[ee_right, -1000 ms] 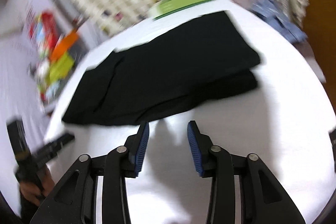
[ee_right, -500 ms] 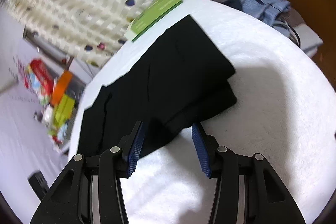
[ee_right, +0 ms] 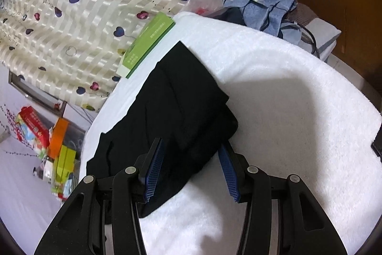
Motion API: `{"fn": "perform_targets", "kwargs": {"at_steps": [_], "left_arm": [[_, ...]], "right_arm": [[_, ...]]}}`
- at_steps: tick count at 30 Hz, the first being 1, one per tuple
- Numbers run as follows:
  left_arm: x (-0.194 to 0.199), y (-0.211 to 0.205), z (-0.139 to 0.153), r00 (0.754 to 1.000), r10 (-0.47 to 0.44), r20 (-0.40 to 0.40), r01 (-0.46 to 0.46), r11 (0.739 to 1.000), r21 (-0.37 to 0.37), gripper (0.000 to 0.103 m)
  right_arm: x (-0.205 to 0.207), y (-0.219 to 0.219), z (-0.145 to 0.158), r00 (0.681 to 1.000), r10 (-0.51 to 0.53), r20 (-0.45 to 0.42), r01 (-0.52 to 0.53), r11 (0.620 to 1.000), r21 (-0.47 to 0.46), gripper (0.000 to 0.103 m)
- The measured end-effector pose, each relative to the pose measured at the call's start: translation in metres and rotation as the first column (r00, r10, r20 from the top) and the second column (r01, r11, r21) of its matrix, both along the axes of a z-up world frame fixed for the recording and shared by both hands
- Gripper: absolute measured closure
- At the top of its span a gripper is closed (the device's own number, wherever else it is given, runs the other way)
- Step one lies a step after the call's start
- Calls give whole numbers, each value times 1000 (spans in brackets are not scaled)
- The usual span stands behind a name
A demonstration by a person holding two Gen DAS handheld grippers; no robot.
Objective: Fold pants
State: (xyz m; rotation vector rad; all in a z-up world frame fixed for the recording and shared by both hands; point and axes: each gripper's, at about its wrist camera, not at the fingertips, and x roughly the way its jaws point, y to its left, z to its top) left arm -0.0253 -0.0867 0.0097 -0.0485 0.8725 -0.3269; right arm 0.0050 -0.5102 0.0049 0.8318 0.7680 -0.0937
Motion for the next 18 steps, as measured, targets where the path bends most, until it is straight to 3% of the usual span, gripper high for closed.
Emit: {"fn": "perform_targets", "kwargs": {"at_steps": [15, 17, 18], "left_arm": [[0, 4, -1, 1000, -3, -6, 2, 999, -37, 55], [1, 5, -1, 1000, -3, -6, 3, 999, -42, 55], [0, 5, -1, 1000, -3, -6, 3, 999, -42, 55]], "right_arm": [[24, 3, 0, 999, -37, 23, 37, 999, -38, 50], [27, 3, 1, 999, -36, 15, 36, 999, -38, 50], [29, 3, 2, 1000, -25, 11, 26, 999, -42, 55]]}}
